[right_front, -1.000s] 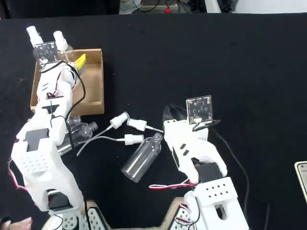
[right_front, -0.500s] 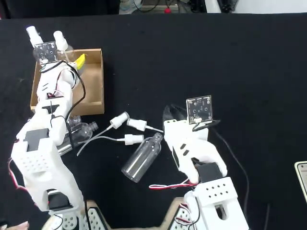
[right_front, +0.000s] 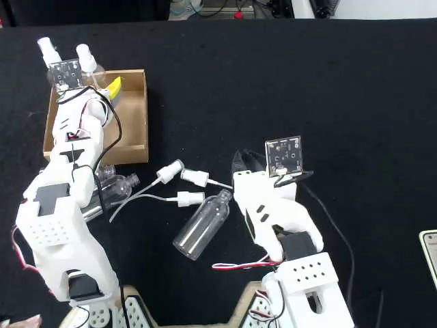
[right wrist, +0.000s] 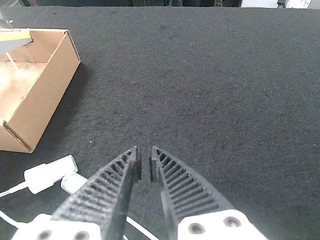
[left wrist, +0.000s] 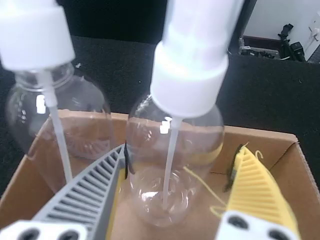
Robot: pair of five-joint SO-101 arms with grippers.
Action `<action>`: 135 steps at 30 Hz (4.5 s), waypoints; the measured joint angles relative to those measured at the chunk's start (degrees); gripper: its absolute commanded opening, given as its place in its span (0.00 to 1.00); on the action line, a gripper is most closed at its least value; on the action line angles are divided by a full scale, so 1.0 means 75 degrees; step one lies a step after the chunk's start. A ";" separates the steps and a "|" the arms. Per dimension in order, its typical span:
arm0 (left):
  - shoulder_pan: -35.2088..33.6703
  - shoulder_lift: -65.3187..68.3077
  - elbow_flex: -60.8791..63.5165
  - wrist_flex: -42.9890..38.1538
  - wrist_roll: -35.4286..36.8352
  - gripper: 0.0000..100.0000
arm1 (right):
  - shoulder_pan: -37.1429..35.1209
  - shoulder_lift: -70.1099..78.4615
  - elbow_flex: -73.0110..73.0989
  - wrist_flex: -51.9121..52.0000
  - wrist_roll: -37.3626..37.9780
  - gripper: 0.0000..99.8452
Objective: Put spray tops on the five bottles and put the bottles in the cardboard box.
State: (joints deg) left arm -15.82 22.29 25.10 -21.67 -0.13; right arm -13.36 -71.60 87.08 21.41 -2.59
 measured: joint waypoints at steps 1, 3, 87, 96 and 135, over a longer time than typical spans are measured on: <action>0.0000 0.0000 0.0000 0.0000 0.0000 0.33 | 0.0000 0.0000 0.0000 0.0000 0.0000 0.04; 0.0000 0.0000 0.0000 0.0000 0.0000 0.33 | 0.0000 0.0000 0.0000 0.0000 0.0000 0.04; -0.0316 -0.6763 0.2790 0.8182 -0.1465 0.39 | 0.0000 0.0000 0.0000 0.0000 0.0000 0.04; -0.0270 -0.6775 0.2731 1.0116 -0.4829 0.39 | 0.0000 0.0000 0.0000 0.0000 0.0000 0.04; 0.0563 -0.5181 0.2098 1.1429 -0.6693 0.21 | 0.0000 0.0000 0.0000 0.0000 0.0000 0.04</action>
State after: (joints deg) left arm -11.60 -16.57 40.84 64.04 -50.33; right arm -13.36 -71.60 87.08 21.41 -2.59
